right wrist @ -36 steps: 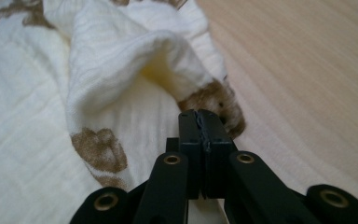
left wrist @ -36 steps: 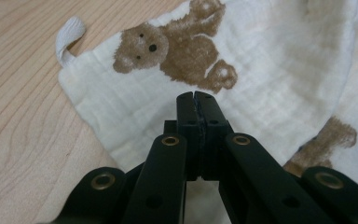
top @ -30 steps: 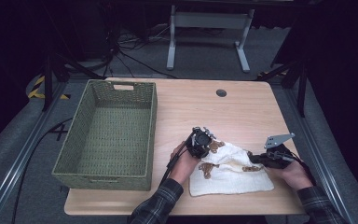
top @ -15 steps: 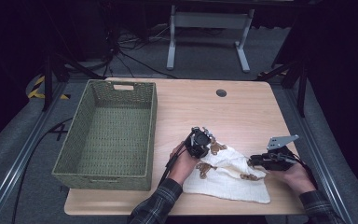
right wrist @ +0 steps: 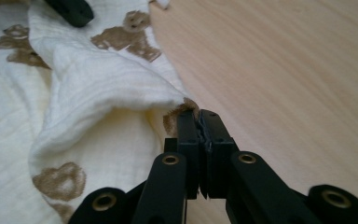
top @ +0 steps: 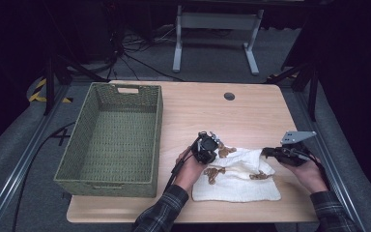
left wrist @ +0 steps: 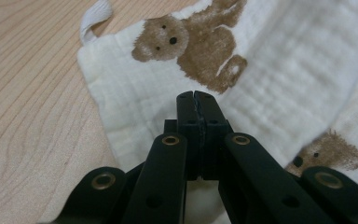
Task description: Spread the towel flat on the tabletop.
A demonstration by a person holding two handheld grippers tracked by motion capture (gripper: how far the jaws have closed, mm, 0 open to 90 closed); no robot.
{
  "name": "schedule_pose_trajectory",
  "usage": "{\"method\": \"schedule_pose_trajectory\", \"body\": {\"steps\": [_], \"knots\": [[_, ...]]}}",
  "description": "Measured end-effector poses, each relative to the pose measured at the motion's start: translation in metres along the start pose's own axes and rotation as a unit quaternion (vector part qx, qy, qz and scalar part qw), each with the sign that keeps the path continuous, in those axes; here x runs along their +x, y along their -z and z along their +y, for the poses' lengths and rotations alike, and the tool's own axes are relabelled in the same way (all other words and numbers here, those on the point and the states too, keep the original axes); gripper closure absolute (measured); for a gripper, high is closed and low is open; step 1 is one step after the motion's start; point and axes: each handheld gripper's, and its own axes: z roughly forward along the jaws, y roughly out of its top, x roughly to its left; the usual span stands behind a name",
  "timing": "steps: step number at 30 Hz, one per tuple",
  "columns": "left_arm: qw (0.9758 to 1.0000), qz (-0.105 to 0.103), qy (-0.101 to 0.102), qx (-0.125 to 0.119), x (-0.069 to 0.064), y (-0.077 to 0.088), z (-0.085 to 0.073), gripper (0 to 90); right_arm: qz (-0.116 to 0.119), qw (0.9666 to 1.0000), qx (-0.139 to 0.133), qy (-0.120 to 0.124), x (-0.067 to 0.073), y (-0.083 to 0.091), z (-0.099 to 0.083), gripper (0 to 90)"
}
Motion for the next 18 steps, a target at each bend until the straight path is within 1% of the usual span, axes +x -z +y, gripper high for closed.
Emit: {"method": "schedule_pose_trajectory", "body": {"steps": [1,3,4,6,7,8,9,11,12,13,14,15,17,18], "knots": [[1.0,-0.002,-0.003,0.004,0.001,0.001,0.0,89.8,-0.006,1.0,-0.004,-0.001,-0.003,0.002,0.001,88.2],[1.0,0.002,-0.005,0.003,0.001,0.0,0.001,89.8,-0.019,0.9997,-0.014,0.003,-0.007,0.005,0.005,88.2],[1.0,0.002,-0.003,0.009,0.001,0.001,0.001,89.8,-0.025,0.9995,-0.02,0.008,-0.009,0.006,0.008,88.2],[0.9999,0.015,-0.005,0.007,0.0,0.001,0.001,89.8,-0.034,0.999,-0.021,0.019,-0.012,0.002,0.014,88.1],[0.9999,0.013,-0.004,0.011,0.002,0.002,0.001,89.8,-0.039,0.9985,-0.026,0.026,-0.014,-0.001,0.017,88.0],[0.9997,0.018,0.0,0.014,0.002,0.003,0.0,89.8,-0.041,0.9986,-0.022,0.025,-0.017,-0.006,0.02,87.7],[0.9996,0.025,0.006,0.01,0.004,0.003,-0.001,89.8,-0.045,0.9986,-0.018,0.022,-0.02,-0.011,0.021,87.2],[0.9996,0.026,0.007,0.011,0.005,0.003,-0.001,89.8,-0.045,0.9988,-0.021,0.008,-0.026,-0.02,0.022,82.4],[0.9989,0.043,0.016,0.013,0.009,0.005,-0.003,89.8,-0.055,0.9983,-0.02,0.004,-0.028,-0.022,0.023,80.4],[0.9989,0.043,0.016,0.013,0.009,0.005,-0.003,89.8,-0.055,0.9982,-0.023,-0.001,-0.03,-0.022,0.022,79.1],[0.9981,0.052,0.025,0.018,0.014,0.008,-0.005,89.7,-0.052,0.9983,-0.025,-0.007,-0.031,-0.021,0.022,77.5],[0.9977,0.057,0.03,0.019,0.017,0.009,-0.006,89.8,-0.049,0.9984,-0.027,-0.011,-0.031,-0.019,0.021,77.4],[0.9969,0.063,0.045,0.013,0.022,0.01,-0.008,89.7,-0.033,0.9989,-0.03,-0.016,-0.028,-0.017,0.019,77.9],[0.9962,0.069,0.05,0.013,0.024,0.01,-0.008,89.7,-0.024,0.9991,-0.029,-0.02,-0.027,-0.017,0.018,78.6]]}}
